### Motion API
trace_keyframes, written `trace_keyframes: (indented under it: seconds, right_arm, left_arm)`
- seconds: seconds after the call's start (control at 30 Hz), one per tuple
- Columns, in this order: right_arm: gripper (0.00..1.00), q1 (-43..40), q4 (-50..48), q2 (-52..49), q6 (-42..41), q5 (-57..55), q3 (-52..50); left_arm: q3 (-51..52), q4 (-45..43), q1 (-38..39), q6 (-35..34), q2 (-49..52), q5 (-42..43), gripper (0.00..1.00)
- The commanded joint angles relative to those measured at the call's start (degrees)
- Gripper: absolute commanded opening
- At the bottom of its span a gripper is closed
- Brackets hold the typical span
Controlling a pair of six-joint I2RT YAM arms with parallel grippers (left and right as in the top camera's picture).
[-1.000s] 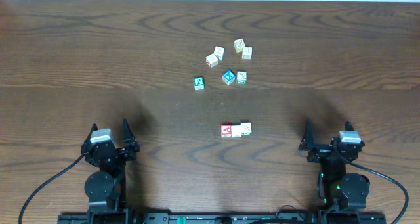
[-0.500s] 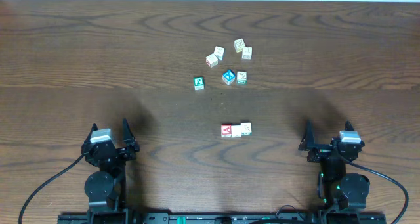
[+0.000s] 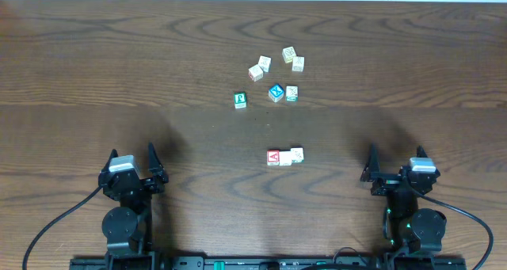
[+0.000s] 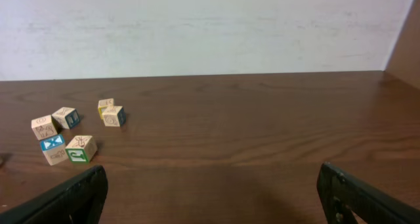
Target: Lift 3 blocks
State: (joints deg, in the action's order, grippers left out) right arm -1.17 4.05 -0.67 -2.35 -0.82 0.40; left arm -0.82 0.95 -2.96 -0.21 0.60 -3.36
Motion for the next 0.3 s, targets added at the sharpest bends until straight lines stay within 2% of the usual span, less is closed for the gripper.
trace_keyframes:
  seconds: [0.0,0.27]
  right_arm:
    - [0.99,-0.68,0.24,0.37,-0.35,0.04,-0.09]
    - [0.99,-0.68,0.24,0.39,-0.35,0.04,-0.11]
  left_arm:
    - [0.59,2.86,-0.17,-0.48,-0.31,-1.77,0.76]
    - [0.59,2.86,-0.17,-0.48,-0.31,-1.77,0.77]
